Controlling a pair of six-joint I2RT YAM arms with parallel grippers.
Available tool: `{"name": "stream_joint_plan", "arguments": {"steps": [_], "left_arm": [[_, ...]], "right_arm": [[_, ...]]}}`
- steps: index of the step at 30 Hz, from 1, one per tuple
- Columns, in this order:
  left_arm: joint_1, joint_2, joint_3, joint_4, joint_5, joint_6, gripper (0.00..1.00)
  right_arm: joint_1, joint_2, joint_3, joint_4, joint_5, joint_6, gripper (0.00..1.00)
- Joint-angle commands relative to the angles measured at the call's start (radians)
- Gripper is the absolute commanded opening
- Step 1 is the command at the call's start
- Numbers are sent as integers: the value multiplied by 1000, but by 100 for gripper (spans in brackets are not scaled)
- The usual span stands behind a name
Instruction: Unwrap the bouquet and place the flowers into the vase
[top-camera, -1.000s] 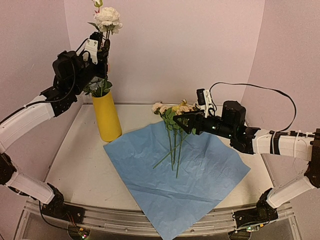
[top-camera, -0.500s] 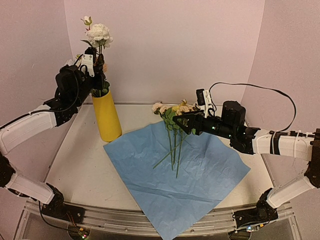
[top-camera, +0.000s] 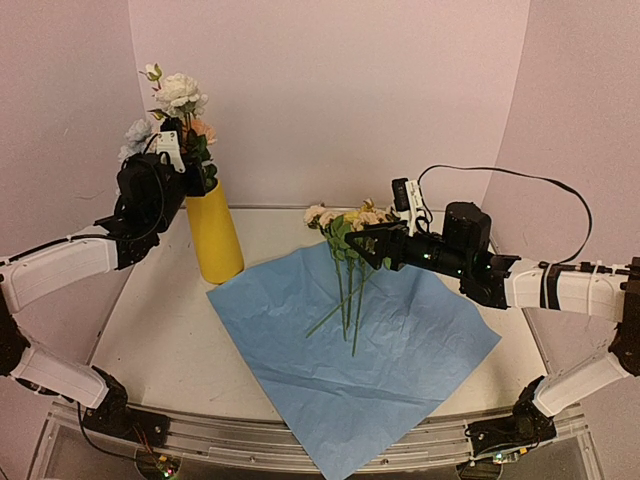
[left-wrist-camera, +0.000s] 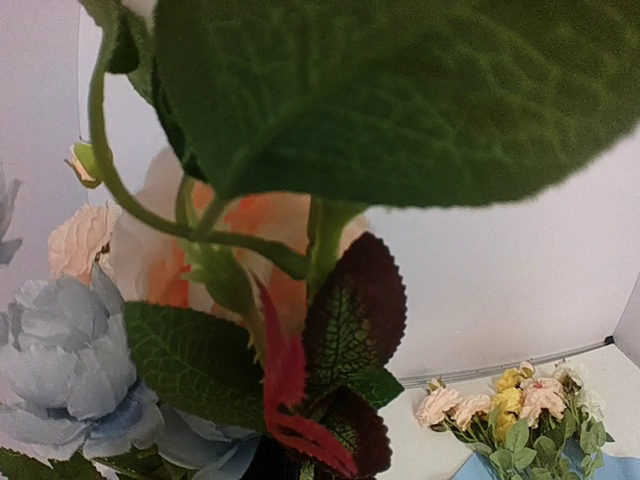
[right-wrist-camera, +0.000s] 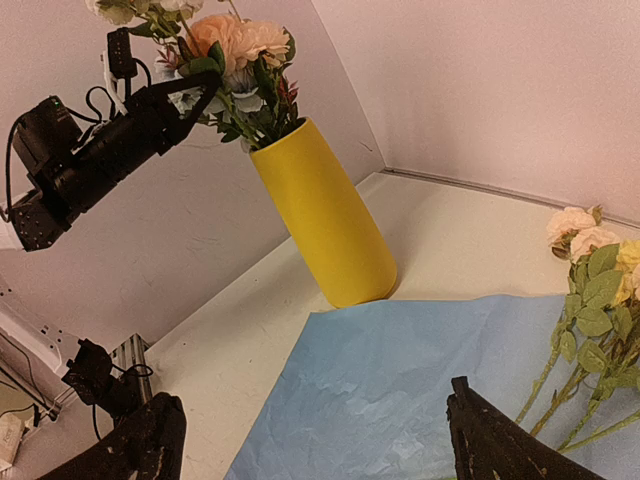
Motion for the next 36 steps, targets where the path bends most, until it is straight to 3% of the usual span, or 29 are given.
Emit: {"name": "stream_joint_plan", "arguments": {"steps": [1,16,23,31,36], "left_arm": [[0,6,-40,0,-27,-60,0],[0,46,-89,-11,-26,-95,0],[1,18,-76,-73,14,-129,40],[1,-43,-25,-255,39,-216,50],[0,-78,-13,-352,74,-276,67]], "right_arm": [[6,-27,21,31,0,6,92],[6,-24,8,10,48,22,92],[6,-18,13,10,54,24,92],[6,-2,14,11,55,30,92],[6,33,38,-40,125,46,92]]}}
